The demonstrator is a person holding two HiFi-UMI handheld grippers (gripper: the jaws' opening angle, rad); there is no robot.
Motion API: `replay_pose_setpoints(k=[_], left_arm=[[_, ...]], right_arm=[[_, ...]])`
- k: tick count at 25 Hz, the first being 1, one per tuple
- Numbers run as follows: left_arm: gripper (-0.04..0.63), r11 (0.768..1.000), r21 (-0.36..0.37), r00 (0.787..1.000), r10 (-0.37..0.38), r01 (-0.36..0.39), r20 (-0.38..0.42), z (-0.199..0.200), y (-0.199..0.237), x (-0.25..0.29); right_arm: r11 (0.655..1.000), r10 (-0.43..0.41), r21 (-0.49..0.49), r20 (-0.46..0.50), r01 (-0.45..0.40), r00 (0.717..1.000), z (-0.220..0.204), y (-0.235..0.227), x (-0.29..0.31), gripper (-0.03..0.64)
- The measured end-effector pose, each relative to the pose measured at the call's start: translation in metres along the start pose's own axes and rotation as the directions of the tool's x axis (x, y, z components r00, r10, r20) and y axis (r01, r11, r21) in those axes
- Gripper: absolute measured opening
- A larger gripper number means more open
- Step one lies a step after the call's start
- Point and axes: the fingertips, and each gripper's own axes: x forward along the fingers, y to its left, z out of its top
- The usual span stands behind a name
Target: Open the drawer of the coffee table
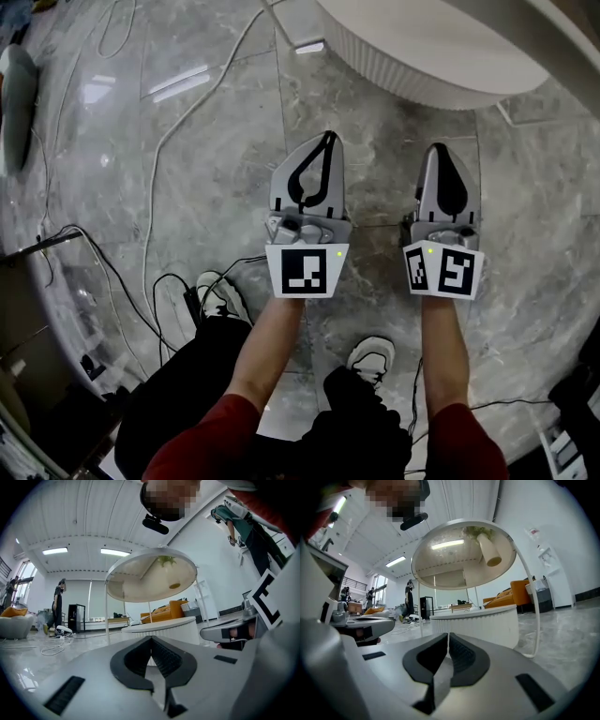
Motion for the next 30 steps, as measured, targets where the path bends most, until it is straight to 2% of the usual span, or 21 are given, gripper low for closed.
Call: replay_pose_setpoints(k=[2,3,4,5,6,7,8,9,11,15,17,21,26,30], left_arm=[[0.014,1.000,-0.002,1.000,-0.004,0.004,-0.025,-0.006,0.000,-0.002],[0.014,1.000,-0.006,0.999,-0.004,0.004,-0.037,-0.009,0.000,-0.003],[0.014,1.000,-0.007,0.999,-0.005,0.004,-0.047,-0.011,0.000,-0.004],[0.014,1.000,-0.007,0.999,-0.007,0.006,-0.054,-0.012,0.000,-0.004],[0.014,1.000,-0.010,0.998,-0.008,0.007,-0.059,-0.013,0.000,-0.004],[0.014,1.000,-0.014,0.998,-0.008,0.007,-0.059,-0.013,-0.001,-0.004],[0.014,1.000,-0.014,0.998,-0.008,0.007,-0.057,-0.013,-0.002,-0.003],[0.014,1.000,-0.006,0.998,-0.011,0.011,-0.056,-0.013,-0.003,-0.002],[0.014,1.000,0.015,0.998,-0.026,0.027,-0.061,-0.014,-0.006,-0.002],[0.014,0.999,0.029,0.997,-0.044,0.046,-0.064,-0.012,-0.007,-0.001],[0.014,0.999,0.025,0.997,-0.043,0.045,-0.062,-0.011,-0.005,0.000],[0.014,0.999,0.018,0.998,-0.040,0.041,-0.055,-0.010,-0.004,-0.001],[0.014,0.999,0.010,0.996,-0.048,0.049,-0.073,-0.017,-0.006,-0.003],[0.014,0.998,0.009,0.995,-0.054,0.055,-0.087,-0.021,-0.007,-0.007]], right_arm=[[0.994,0.009,0.108,-0.011,-0.008,1.000,-0.008,-0.002,0.004,0.025],[0.974,0.030,0.226,-0.016,-0.026,0.999,-0.013,-0.004,0.008,0.025],[0.925,0.067,0.374,-0.007,-0.059,0.998,-0.017,-0.005,0.013,0.027],[0.847,0.111,0.520,0.030,-0.110,0.993,-0.018,-0.005,0.021,0.051],[0.755,0.149,0.634,0.088,-0.170,0.985,-0.016,-0.007,0.029,0.113],[0.671,0.167,0.707,0.146,-0.221,0.975,-0.014,-0.010,0.037,0.162],[0.612,0.167,0.750,0.189,-0.252,0.968,-0.015,-0.015,0.044,0.219],[0.574,0.155,0.774,0.218,-0.268,0.963,-0.017,-0.021,0.050,0.239],[0.520,0.116,0.810,0.246,-0.270,0.962,-0.026,-0.033,0.060,0.284],[0.411,0.029,0.880,0.250,-0.239,0.968,-0.052,-0.050,0.074,0.313],[0.381,0.002,0.890,0.272,-0.252,0.962,-0.057,-0.052,0.074,0.313],[0.351,-0.009,0.896,0.292,-0.270,0.956,-0.061,-0.052,0.072,0.316],[0.342,0.017,0.902,0.274,-0.263,0.961,-0.076,-0.051,0.084,0.324],[0.271,0.009,0.899,0.356,-0.345,0.935,-0.072,-0.053,0.093,0.324]])
